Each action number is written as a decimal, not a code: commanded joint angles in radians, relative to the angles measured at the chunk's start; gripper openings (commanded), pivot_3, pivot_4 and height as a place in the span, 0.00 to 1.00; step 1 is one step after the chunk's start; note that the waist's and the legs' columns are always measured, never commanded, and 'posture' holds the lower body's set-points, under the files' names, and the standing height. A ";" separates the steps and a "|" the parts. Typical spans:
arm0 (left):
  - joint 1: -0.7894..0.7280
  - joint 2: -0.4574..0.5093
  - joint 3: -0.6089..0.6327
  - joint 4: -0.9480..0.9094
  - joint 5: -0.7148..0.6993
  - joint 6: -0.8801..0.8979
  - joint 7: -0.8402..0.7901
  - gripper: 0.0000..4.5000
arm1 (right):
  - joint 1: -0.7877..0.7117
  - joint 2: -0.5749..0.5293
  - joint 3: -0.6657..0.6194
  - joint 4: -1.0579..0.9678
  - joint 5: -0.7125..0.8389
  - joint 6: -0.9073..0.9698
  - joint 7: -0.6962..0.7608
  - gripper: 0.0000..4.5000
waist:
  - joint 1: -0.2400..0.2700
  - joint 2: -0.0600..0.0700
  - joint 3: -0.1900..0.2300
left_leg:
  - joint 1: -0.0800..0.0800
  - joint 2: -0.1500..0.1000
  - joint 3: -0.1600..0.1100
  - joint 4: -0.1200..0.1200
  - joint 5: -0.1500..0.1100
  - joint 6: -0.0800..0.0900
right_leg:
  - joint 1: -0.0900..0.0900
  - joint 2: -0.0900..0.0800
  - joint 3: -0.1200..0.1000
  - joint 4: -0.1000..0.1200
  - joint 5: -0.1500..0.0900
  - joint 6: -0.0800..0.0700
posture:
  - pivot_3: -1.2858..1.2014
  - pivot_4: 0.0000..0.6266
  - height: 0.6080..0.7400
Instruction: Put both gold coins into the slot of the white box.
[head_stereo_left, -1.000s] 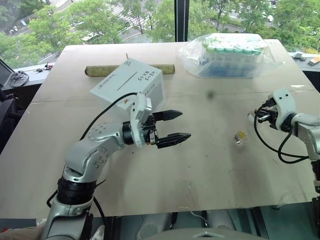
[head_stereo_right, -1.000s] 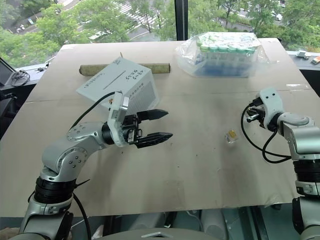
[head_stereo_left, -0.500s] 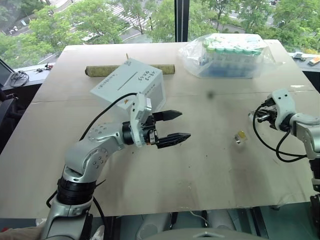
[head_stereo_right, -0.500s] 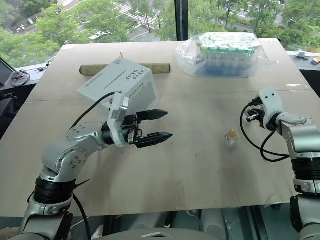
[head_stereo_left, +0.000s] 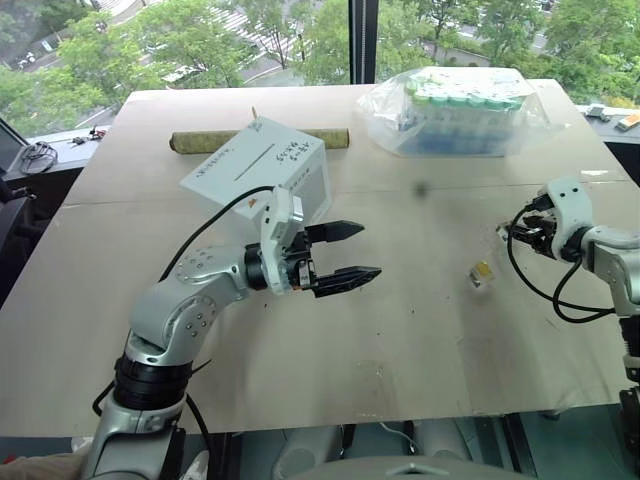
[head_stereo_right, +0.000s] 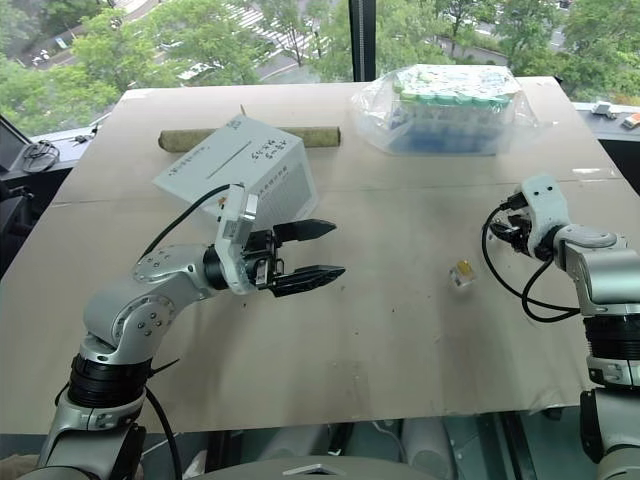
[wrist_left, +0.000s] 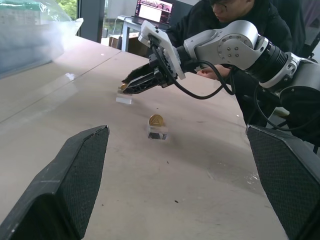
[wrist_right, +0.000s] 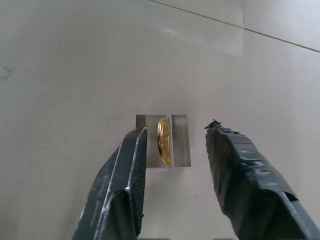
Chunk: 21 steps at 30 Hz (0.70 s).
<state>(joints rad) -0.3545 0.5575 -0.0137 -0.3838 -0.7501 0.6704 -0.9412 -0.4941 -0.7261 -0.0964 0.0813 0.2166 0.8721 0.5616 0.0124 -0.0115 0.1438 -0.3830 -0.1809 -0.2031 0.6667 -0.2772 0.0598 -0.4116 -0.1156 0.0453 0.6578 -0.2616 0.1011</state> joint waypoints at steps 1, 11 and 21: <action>0.002 0.007 0.005 -0.045 -0.012 -0.011 -0.006 1.00 | 0.004 -0.018 -0.018 -0.048 -0.001 0.005 -0.002 0.39 | 0.000 0.000 0.000 | 0.000 0.000 0.000 0.000 0.000 0.000 | 0.000 0.000 0.000 0.000 0.000 0.000 | 0.52 0.24 1.00; 0.007 0.009 0.006 -0.048 -0.012 -0.013 -0.006 1.00 | 0.040 -0.055 -0.006 -0.154 -0.004 0.028 0.021 0.14 | 0.000 0.000 0.000 | 0.000 0.000 0.000 0.000 0.000 0.000 | 0.000 0.000 0.000 0.000 0.000 0.000 | 0.52 0.24 1.00; 0.005 0.009 0.001 -0.048 -0.005 -0.020 -0.010 1.00 | 0.021 -0.056 0.019 -0.139 -0.016 0.029 0.029 0.04 | 0.001 0.000 0.000 | 0.000 0.000 0.000 0.000 0.000 0.000 | 0.000 0.000 0.000 0.000 0.000 0.000 | 0.52 0.24 1.00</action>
<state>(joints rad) -0.3480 0.5599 -0.0139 -0.3844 -0.7494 0.6689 -0.9426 -0.4527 -0.7655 -0.0738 -0.0565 0.2061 0.9133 0.5846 0.0130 -0.0115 0.1438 -0.3832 -0.1809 -0.2031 0.6665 -0.2772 0.0598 -0.4117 -0.1157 0.0454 0.6576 -0.2616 0.1011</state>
